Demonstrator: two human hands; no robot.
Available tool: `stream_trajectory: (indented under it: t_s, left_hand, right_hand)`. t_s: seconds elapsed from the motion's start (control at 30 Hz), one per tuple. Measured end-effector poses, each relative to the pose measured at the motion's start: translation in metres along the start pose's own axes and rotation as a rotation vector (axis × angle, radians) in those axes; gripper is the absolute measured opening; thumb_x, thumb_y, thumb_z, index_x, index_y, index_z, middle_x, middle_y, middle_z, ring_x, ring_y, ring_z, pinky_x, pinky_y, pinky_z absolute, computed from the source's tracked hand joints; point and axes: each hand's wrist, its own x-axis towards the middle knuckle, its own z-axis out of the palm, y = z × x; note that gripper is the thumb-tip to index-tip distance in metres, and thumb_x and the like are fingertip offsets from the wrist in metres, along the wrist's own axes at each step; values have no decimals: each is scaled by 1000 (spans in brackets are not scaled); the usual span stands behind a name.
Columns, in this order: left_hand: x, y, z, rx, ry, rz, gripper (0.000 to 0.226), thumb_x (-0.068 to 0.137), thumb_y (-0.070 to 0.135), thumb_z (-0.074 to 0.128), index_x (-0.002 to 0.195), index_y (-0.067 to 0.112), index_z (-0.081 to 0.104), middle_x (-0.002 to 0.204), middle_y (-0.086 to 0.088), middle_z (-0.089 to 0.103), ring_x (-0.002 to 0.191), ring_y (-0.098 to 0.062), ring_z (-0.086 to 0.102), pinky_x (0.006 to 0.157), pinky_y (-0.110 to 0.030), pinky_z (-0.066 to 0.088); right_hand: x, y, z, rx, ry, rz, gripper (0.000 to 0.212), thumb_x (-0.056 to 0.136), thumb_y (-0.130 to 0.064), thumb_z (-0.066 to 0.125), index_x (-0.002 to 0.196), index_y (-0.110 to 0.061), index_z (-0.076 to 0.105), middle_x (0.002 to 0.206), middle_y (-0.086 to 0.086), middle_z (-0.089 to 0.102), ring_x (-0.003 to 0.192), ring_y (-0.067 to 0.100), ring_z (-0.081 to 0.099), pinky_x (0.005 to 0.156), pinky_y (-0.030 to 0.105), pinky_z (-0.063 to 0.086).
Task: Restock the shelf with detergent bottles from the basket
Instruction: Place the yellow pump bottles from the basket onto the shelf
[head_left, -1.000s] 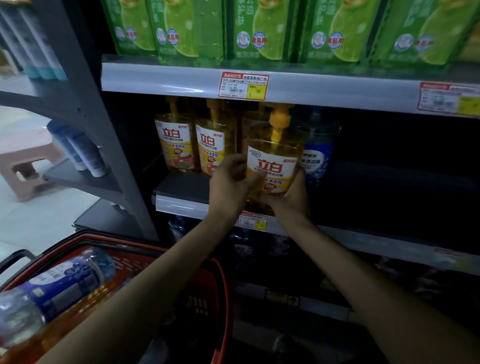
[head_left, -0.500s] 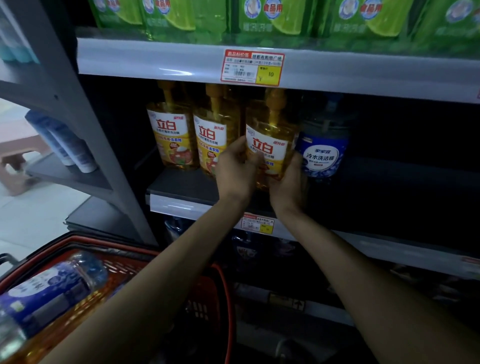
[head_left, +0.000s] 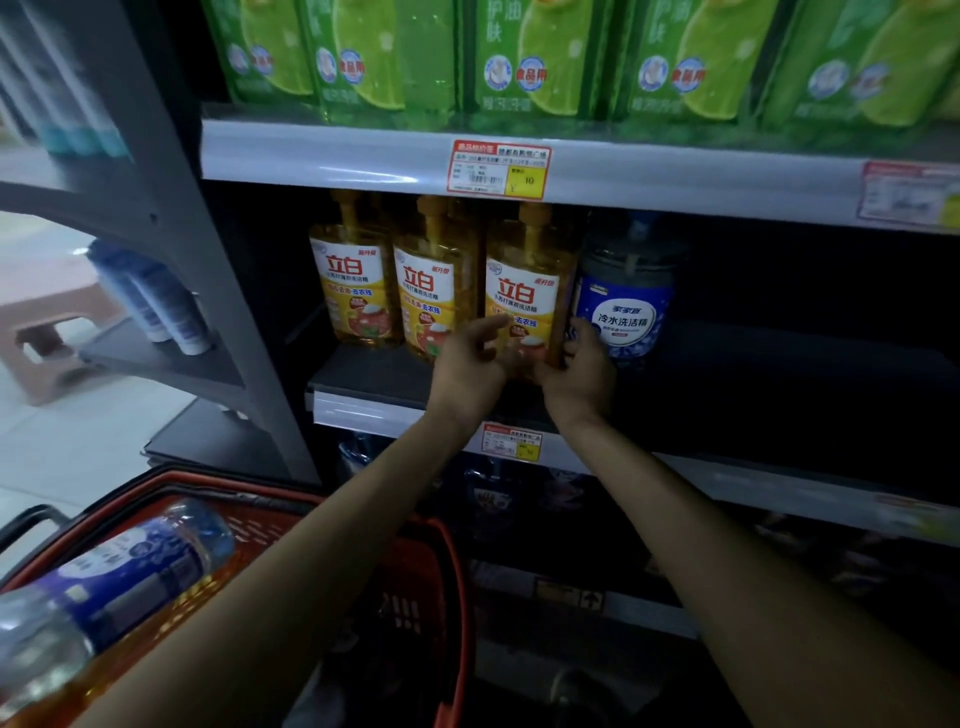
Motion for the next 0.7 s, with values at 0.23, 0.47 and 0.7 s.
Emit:
stream_trajectory:
  t_s: [0.23, 0.47, 0.7]
  left_hand:
    - [-43, 1, -33, 328, -25, 108, 48, 93, 26, 76, 139, 21, 63, 129, 4, 70, 119, -11, 64, 94, -27, 55]
    - [-105, 21, -108, 584, -82, 129, 54, 92, 35, 69, 144, 27, 60, 144, 3, 61, 130, -15, 57, 107, -41, 50]
    - [-169, 7, -198, 682, -35, 46, 49, 85, 44, 69, 133, 32, 66, 128, 1, 67, 114, -12, 66, 96, -40, 57]
  right_hand:
    - [-47, -17, -48, -80, -136, -111, 73, 83, -27, 82, 147, -19, 46, 132, 4, 61, 119, 19, 59, 88, 28, 45]
    - [-107, -49, -58, -117, -423, -310, 63, 88, -26, 77, 144, -19, 48, 133, -3, 57, 125, 15, 52, 92, 26, 43]
    - [-157, -79, -14, -304, -683, -531, 67, 90, -33, 75, 149, -23, 44, 146, 0, 49, 129, 18, 50, 100, 32, 45]
